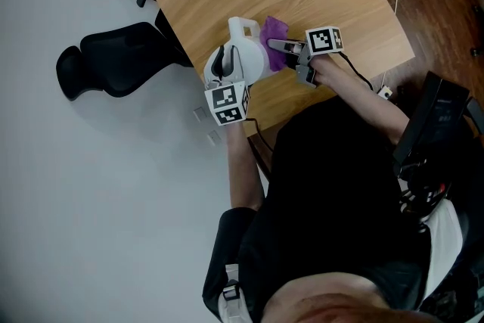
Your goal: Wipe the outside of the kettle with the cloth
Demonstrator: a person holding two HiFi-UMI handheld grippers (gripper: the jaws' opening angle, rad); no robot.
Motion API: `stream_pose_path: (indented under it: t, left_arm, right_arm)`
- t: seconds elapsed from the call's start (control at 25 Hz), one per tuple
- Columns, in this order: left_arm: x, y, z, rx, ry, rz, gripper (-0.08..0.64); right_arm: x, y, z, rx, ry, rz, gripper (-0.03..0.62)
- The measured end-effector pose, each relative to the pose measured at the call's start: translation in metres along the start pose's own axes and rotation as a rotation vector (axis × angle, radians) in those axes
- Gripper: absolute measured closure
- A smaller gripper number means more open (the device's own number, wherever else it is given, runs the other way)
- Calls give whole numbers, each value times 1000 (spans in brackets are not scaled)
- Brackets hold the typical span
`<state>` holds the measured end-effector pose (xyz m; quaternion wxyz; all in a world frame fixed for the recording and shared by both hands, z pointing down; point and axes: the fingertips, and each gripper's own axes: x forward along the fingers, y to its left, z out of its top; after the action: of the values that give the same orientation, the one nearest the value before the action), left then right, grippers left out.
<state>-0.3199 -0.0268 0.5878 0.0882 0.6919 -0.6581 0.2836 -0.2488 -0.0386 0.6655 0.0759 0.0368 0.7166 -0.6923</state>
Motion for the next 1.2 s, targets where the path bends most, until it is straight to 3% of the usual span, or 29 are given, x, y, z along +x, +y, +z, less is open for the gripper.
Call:
stream_pose_path:
  t: [0.24,0.4,0.52,0.64,0.8,1.08,1.2]
  left_arm:
    - [-3,-3,-6,11,-12,7,499]
    - [-6,0,-8,10,-18,11,499]
    - [-7,2,-5,7,-20,6,499]
    - [-6,3,-4,2,-21,-2,500]
    - [-2,4,-10,6,-20,-49,500]
    - [-2,-2,-5,100,-50,-314,497]
    - [-1,1,-3,73,-45,-308,495]
  right_arm:
    - [0,-80,-4,29,33,-170,537]
    - [-3,-131,-11,32,96,-335,537]
    - [-5,-151,-14,-4,158,-448,537]
    - [-4,-155,-14,-71,216,-510,537]
    - [-2,-161,-19,-94,231,-519,538]
    - [-9,-159,-40,-47,179,-482,541]
    - [-15,-140,-34,-3,107,-394,537]
